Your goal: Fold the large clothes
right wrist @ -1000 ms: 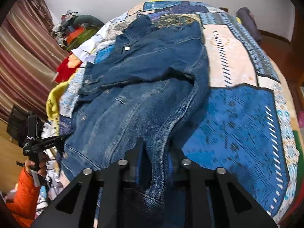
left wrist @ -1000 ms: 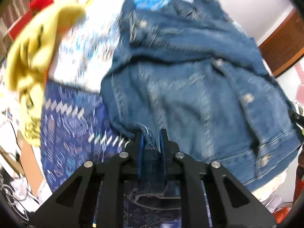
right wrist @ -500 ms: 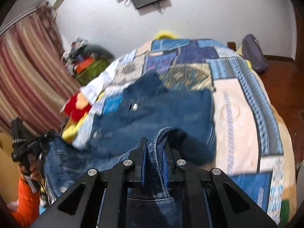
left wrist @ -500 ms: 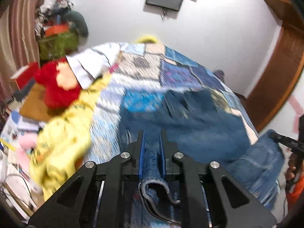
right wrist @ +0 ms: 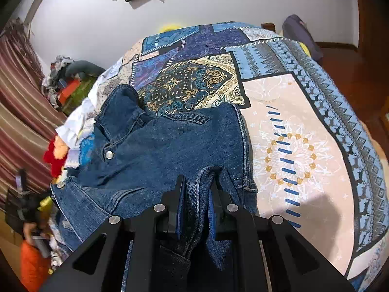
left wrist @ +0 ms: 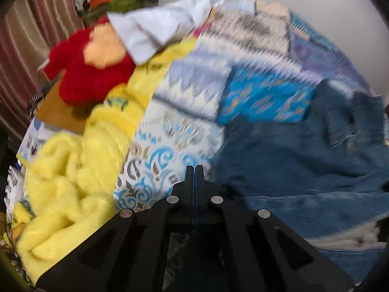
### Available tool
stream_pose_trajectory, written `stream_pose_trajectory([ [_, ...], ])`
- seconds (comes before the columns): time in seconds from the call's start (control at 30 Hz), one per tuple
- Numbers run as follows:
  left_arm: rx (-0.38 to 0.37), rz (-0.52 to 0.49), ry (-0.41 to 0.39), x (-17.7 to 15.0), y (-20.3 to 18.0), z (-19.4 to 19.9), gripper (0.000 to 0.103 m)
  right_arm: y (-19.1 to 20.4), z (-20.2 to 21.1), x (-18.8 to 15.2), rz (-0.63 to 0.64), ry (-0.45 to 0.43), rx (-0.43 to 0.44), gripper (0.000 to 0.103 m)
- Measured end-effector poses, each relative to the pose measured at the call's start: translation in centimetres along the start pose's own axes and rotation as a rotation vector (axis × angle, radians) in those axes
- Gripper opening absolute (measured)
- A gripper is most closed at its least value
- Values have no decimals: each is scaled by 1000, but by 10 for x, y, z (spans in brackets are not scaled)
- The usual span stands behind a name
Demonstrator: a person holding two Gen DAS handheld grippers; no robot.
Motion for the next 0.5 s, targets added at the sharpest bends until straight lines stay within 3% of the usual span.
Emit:
stream_pose_trajectory([
  [0.17, -48, -14, -15, -3, 9, 17, 0, 0, 18, -1, 8, 76, 83, 12],
  [0.3, -52, -62, -63, -5, 15, 56, 9, 6, 39, -4, 33, 82, 98, 12],
  [0.37, -45, -80, -82, -6, 19, 72, 19, 10, 49, -7, 60, 81, 91, 12],
  [0.43, -43, -88, -101, -9, 24, 88, 42, 11, 54, -11, 82, 85, 73, 12],
  [0.5, -49, -93, -119, -16, 30, 105, 59, 12, 56, -16, 115, 94, 15, 12],
])
Point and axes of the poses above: each gripper's, at about its wrist camera, not at the fingertips, and z roughly against the way its jaws point, y to its left, x to its top, the point moved 6 cm from there along -z, roughly the way its jaws point, and after that the axes turned 7 degrees about z, right-handed, at the moved point
